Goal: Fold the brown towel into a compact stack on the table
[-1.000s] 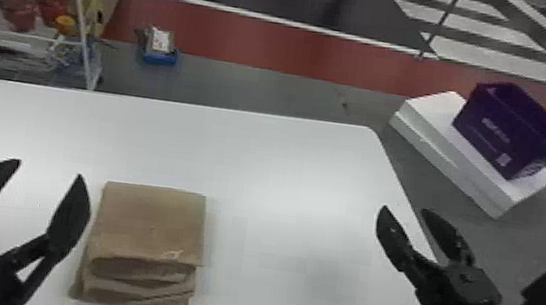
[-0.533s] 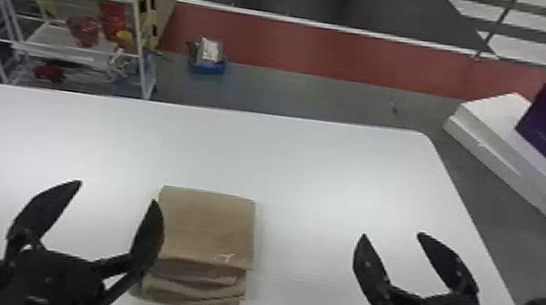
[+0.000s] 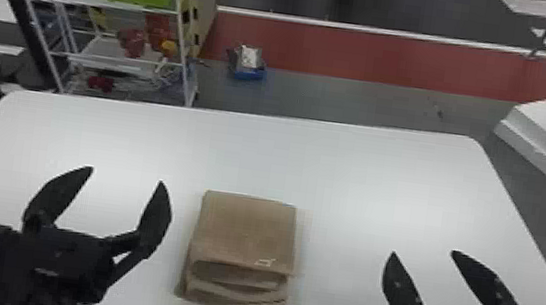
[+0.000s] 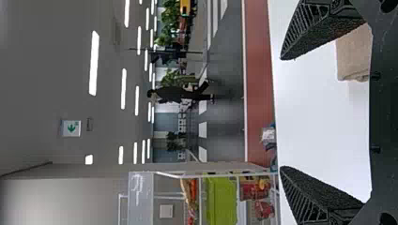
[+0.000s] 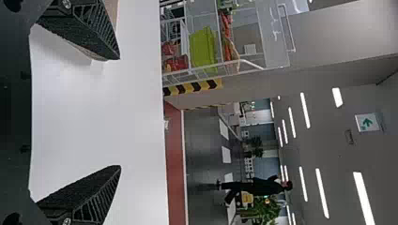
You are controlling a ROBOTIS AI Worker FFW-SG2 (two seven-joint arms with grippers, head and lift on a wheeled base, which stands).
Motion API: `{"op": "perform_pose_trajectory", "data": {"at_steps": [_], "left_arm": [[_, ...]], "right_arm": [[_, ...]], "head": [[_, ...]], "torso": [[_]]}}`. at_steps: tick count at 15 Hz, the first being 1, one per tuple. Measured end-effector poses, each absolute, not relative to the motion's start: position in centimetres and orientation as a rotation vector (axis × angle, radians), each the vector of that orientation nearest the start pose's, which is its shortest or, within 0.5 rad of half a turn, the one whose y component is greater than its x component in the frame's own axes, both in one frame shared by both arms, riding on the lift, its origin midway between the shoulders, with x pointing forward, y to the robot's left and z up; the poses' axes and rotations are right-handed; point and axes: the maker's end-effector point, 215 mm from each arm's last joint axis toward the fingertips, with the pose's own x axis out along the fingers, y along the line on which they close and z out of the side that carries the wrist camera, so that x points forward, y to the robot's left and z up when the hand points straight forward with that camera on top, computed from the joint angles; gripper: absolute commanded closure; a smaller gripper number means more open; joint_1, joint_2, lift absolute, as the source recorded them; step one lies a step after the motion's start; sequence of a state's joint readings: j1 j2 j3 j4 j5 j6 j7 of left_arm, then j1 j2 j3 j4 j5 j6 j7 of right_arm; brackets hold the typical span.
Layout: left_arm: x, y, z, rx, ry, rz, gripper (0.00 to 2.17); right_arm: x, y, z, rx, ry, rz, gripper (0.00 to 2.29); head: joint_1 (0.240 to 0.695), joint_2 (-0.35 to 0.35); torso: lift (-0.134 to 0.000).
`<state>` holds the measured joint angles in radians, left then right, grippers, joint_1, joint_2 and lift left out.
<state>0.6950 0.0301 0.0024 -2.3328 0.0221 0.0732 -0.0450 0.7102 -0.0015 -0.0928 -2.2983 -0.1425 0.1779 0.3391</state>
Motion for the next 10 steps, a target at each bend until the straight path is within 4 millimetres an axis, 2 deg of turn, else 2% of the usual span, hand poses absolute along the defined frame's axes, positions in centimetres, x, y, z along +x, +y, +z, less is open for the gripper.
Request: {"op": "perform_pose_trajectory", "data": {"at_steps": [4, 10], "left_arm": [[39.8, 23.6, -27.7, -0.006, -0.034, -0.029, 0.06], [39.8, 23.9, -27.4, -0.006, -0.041, -0.027, 0.06]], "right_arm": [[38.3, -19.8, -32.5, 0.103, 0.129, 0.278, 0.06], [38.9, -19.8, -32.5, 0.103, 0.125, 0.279, 0.07]], "head": [[0.695, 0.056], [0.695, 0.06]], "torso": [[-0.124], [-0.124]]}}
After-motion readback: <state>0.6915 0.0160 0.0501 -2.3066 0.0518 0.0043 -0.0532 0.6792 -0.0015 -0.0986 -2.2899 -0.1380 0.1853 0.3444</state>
